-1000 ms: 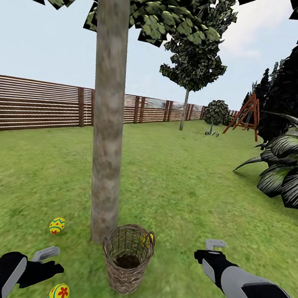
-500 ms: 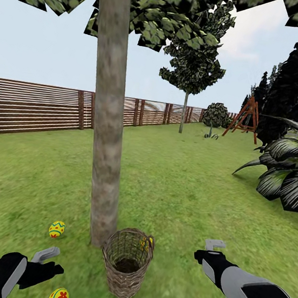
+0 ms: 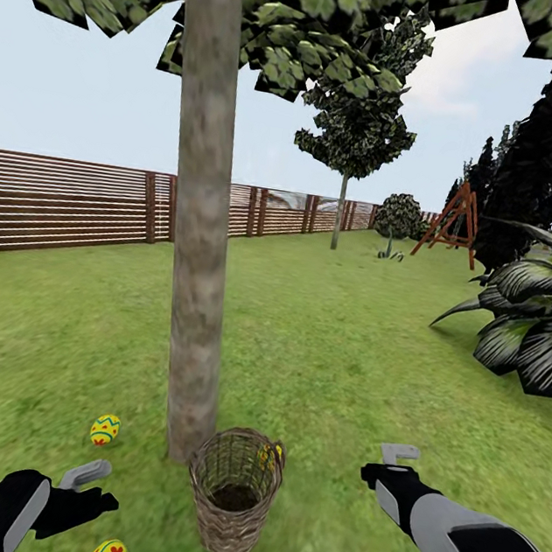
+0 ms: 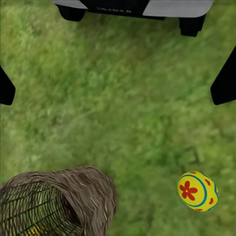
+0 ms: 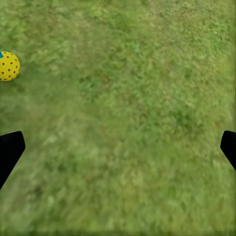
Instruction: Take the three Easter eggs out of the wicker basket on the lawn in the garden, then place them on the lawn next to a single tree (choose any tree) so that all three eggs are next to the same tree and none are left in the basket.
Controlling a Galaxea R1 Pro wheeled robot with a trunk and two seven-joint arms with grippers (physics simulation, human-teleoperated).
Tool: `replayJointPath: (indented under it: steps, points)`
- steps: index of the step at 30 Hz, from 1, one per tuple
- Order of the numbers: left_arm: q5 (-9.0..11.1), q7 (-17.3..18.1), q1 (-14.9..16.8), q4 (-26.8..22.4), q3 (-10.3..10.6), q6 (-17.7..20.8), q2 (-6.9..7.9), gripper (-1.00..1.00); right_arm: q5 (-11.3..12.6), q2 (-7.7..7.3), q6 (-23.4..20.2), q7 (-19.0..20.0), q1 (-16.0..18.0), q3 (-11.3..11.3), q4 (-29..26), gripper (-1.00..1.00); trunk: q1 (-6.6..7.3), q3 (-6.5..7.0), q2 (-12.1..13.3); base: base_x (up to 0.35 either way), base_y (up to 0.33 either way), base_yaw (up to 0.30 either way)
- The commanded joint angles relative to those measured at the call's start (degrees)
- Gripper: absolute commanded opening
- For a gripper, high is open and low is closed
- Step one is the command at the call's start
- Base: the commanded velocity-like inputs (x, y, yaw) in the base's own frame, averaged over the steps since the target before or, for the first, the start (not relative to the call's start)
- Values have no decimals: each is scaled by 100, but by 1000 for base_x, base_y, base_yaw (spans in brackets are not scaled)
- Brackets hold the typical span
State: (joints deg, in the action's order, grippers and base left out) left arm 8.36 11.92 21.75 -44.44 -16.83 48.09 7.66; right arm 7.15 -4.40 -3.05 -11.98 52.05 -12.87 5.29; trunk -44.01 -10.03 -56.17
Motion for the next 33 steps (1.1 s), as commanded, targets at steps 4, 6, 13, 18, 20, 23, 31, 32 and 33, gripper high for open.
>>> replayJointPath:
  steps: [4, 6, 13, 18, 20, 23, 31, 32, 33]
  points:
    - [25, 3, 4, -3, -13, 34, -2, 100, 58, 1, -11, -6, 7, -49, 7, 100, 87, 64, 156, 0, 0, 0]
    - [25, 3, 4, -3, -13, 34, -7, 100, 58, -4, -11, -6, 7, -49, 7, 100, 131, 100, 236, 0, 0, 0]
    - [26, 3, 4, -3, -13, 34, -7, 100, 58, -8, -11, -6, 7, -49, 7, 100, 285, 226, 517, 0, 0, 0]
    - [26, 6, 4, 66, -13, 34, -5, 100, 56, -3, -11, -6, 7, -49, 7, 100, 395, 315, 717, 0, 0, 0]
    - [26, 5, 4, 103, -13, 34, -3, 100, 55, -1, -11, -4, 6, -49, 7, 100, 439, 351, 797, 0, 0, 0]
    - [23, 3, 4, 130, -13, 34, -1, 100, 50, 4, -118, 2, 7, -50, 7, 100, 505, 405, 918, 0, 0, 0]
    - [17, 11, 4, 231, -13, 19, -1, 100, 49, 7, -290, 13, 6, -49, 7, 100, 680, 549, 1239, 0, 0, 0]
    - [17, 11, 4, 234, -13, 18, -1, 100, 49, 7, -290, 14, 6, -49, 7, 100, 702, 567, 1279, 0, 0, 0]
    - [17, 12, 4, 237, -13, 18, -1, 100, 49, 8, -291, 17, 6, -49, 7, 100, 724, 585, 1319, 0, 0, 0]
